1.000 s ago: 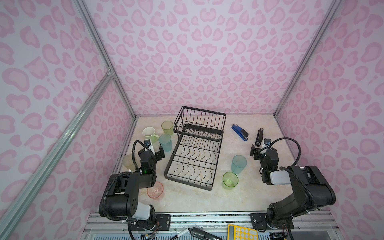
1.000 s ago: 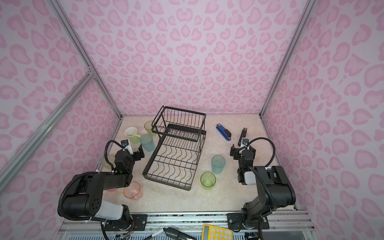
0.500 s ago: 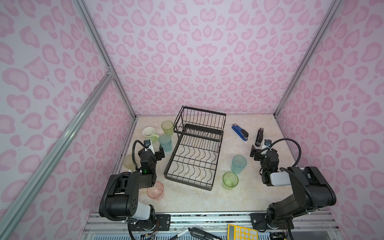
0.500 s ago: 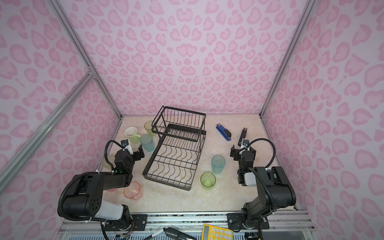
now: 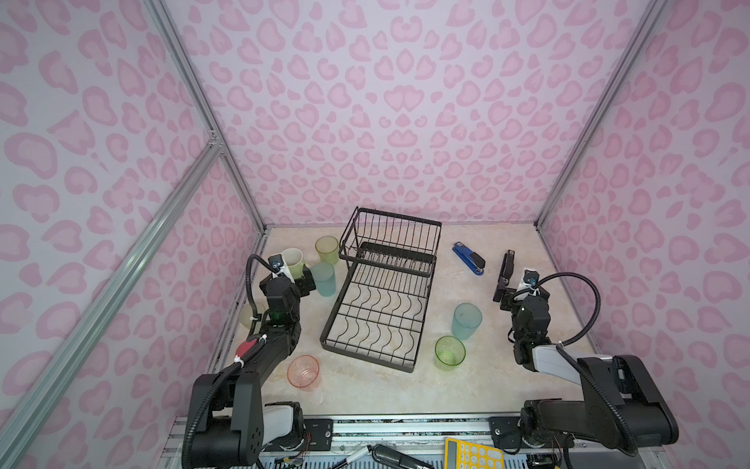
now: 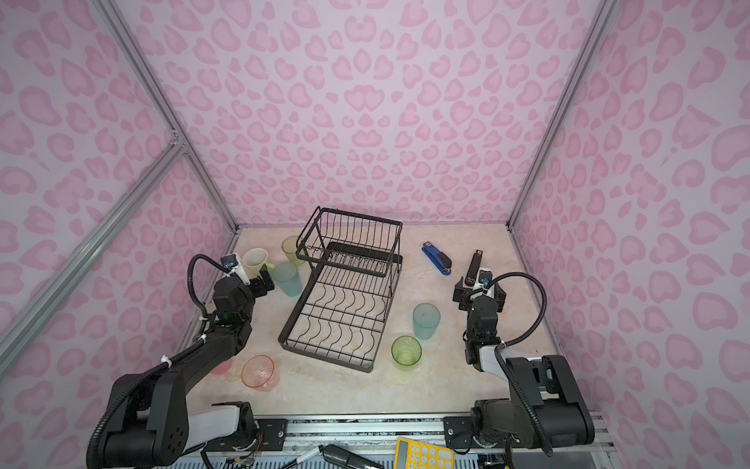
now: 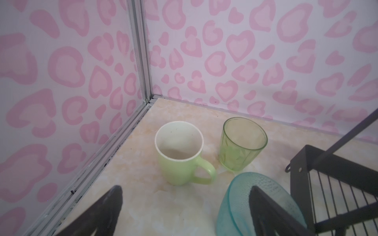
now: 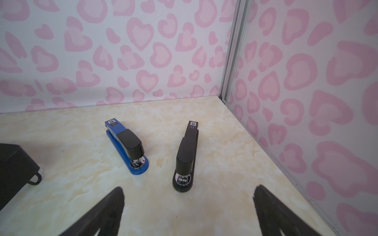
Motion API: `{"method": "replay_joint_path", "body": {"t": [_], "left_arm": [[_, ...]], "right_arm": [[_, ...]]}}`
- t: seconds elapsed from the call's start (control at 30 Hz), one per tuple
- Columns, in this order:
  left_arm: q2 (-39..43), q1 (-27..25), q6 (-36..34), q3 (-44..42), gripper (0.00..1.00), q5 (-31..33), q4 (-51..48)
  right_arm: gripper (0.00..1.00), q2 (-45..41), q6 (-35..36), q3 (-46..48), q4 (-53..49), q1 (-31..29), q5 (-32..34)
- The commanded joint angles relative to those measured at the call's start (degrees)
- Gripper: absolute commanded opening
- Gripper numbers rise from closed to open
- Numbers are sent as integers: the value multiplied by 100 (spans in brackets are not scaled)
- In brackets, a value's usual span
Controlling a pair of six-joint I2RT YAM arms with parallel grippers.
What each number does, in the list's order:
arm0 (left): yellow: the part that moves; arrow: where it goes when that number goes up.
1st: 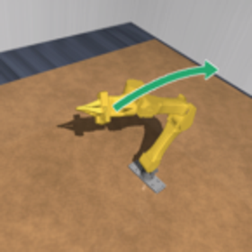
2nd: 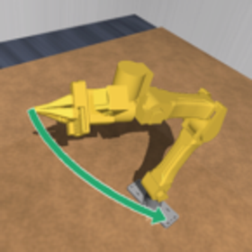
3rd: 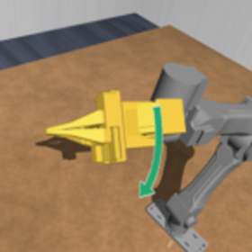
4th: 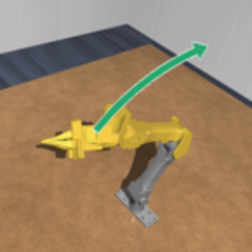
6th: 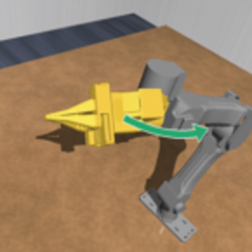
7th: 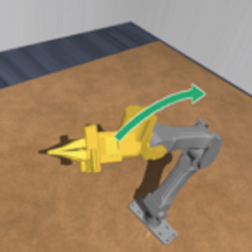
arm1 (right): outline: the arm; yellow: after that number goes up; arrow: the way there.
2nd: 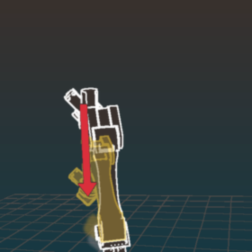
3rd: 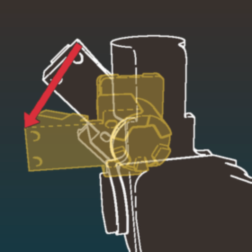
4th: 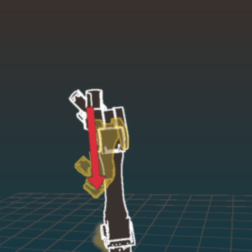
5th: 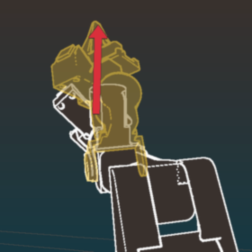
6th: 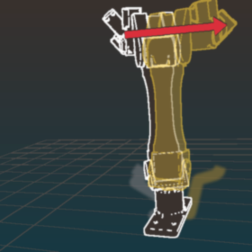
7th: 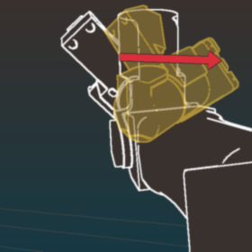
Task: Load the cups into the dish rack
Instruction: 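Reach the left gripper down to the teal textured cup while the right arm rises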
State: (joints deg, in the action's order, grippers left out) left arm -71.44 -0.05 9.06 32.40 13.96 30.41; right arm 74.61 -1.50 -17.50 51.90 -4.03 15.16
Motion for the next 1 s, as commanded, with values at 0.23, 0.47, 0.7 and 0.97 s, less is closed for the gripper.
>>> {"method": "replay_joint_path", "body": {"t": [0.23,0.47,0.7,0.97], "left_arm": [[4,-61,1223,1933,97,55,-3644],[-576,-170,1924,3090,100,-632,-5893],[-1019,-191,2235,3606,84,-1340,-6961],[-1431,-191,2179,3871,74,-1700,-7196]], "right_arm": [[94,-838,-1238,-1369,-3143,-444,1179],[91,-1332,-2293,-2093,-5222,-1047,1084],[88,-1647,-2915,-2302,-6371,-1374,509],[85,-1717,-2982,-2231,-6780,-1577,155]]}}
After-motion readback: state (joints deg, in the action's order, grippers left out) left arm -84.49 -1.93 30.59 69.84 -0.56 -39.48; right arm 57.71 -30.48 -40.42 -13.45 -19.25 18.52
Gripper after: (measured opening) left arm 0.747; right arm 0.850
